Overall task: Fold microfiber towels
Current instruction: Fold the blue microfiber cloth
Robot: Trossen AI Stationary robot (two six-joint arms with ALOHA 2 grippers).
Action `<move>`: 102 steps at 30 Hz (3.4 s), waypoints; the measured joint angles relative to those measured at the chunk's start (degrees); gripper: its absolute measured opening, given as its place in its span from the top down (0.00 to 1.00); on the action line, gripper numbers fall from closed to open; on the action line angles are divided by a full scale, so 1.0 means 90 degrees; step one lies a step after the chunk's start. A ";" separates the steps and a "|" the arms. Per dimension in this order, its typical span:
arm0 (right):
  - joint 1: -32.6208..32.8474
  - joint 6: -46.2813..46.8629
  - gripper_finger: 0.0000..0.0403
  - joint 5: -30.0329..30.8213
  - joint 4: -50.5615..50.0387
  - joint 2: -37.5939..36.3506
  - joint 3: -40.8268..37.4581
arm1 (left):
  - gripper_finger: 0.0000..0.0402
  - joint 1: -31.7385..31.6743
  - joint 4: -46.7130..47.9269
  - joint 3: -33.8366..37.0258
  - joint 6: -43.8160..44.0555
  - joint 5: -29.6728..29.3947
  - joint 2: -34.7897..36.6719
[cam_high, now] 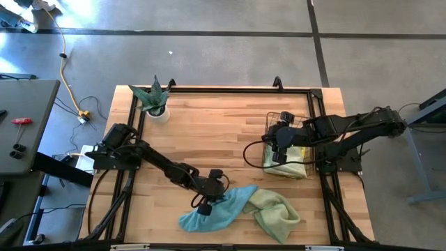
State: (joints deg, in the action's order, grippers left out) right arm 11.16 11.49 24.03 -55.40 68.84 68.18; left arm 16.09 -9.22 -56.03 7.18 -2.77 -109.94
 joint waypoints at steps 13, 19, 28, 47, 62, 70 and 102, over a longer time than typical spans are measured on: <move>-0.0243 -0.0046 0.51 0.0019 0.0054 -0.0002 0.0000 | 1.00 -0.0375 0.0907 -0.1369 -0.0456 -0.1289 0.0599; -0.0299 -0.0749 0.51 -0.0007 0.0480 -0.0002 -0.0002 | 1.00 -0.0547 0.2452 -0.2027 -0.1316 -0.1846 0.1113; -0.0692 -0.1719 0.51 -0.1715 0.2856 0.0204 -0.0002 | 1.00 -0.0892 0.3272 -0.2329 -0.3031 -0.2996 0.1964; -0.1630 -0.2795 0.51 -0.3685 0.4760 0.1568 -0.0002 | 1.00 -0.1586 0.4248 -0.2327 -0.4409 -0.2314 0.3033; -0.2074 -0.2713 0.51 -0.3699 0.4421 0.2106 -0.0002 | 1.00 -0.1472 0.5192 -0.2327 -0.4418 -0.2262 0.3330; -0.2115 -0.2511 0.51 -0.3784 0.4548 0.2076 0.0000 | 1.00 -0.1476 0.5391 -0.2324 -0.4304 -0.2251 0.3462; -0.2110 -0.1351 0.97 -0.3760 0.4467 0.2907 -0.0002 | 1.00 -0.1228 0.5081 -0.2327 -0.4185 -0.2863 0.3471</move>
State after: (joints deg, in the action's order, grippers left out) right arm -7.84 -0.67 -9.81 -15.19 95.00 68.16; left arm 5.04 36.51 -76.97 -30.49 -28.53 -78.70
